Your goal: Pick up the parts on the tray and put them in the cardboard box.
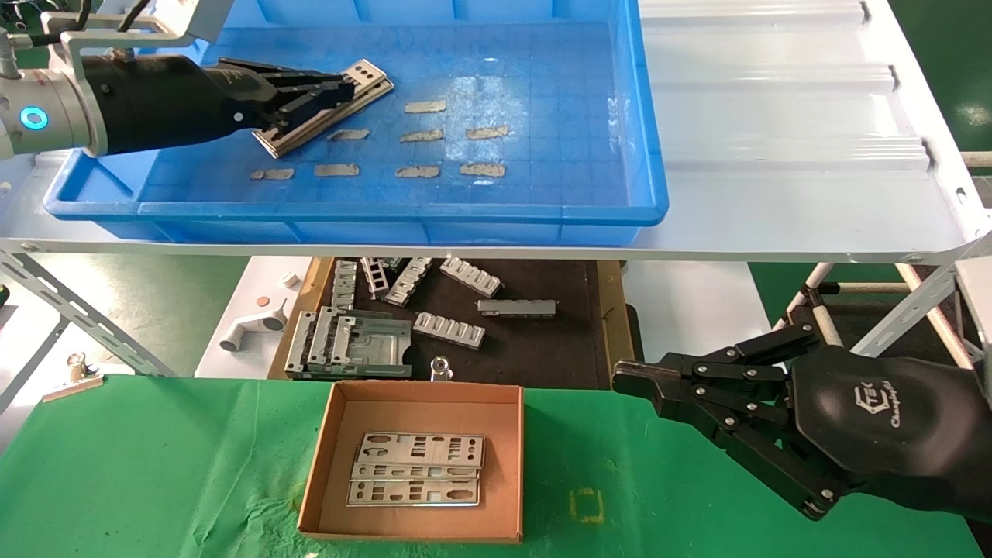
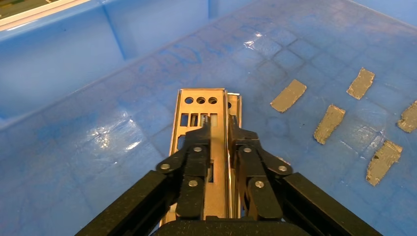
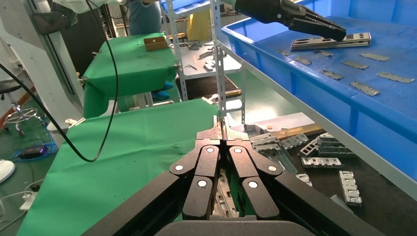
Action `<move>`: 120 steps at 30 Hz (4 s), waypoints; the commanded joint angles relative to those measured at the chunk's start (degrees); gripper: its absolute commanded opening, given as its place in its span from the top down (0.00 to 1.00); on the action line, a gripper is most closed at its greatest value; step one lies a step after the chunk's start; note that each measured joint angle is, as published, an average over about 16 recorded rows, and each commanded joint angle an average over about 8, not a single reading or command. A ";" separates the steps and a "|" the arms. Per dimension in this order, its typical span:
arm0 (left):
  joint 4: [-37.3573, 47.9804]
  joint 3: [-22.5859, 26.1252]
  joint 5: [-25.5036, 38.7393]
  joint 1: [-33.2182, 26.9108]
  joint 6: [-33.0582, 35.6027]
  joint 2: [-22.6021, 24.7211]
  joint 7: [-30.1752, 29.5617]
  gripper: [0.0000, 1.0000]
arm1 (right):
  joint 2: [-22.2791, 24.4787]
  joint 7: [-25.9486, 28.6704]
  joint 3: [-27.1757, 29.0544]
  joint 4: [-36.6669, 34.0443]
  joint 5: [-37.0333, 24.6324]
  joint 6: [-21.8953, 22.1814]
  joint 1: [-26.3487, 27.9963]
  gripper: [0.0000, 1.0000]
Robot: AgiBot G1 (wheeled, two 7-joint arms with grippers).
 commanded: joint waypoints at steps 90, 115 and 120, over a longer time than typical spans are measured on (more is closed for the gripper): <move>0.31 -0.42 -0.60 1.85 -3.67 0.05 -4.16 1.00 | 0.00 0.00 0.00 0.00 0.00 0.00 0.00 1.00; -0.50 -0.97 -1.38 1.09 -2.04 -0.44 -3.50 1.00 | 0.00 0.00 0.00 0.00 0.00 0.00 0.00 1.00; -0.69 -1.01 -1.45 0.80 -1.57 -0.60 -2.95 1.00 | 0.00 0.00 0.00 0.00 0.00 0.00 0.00 1.00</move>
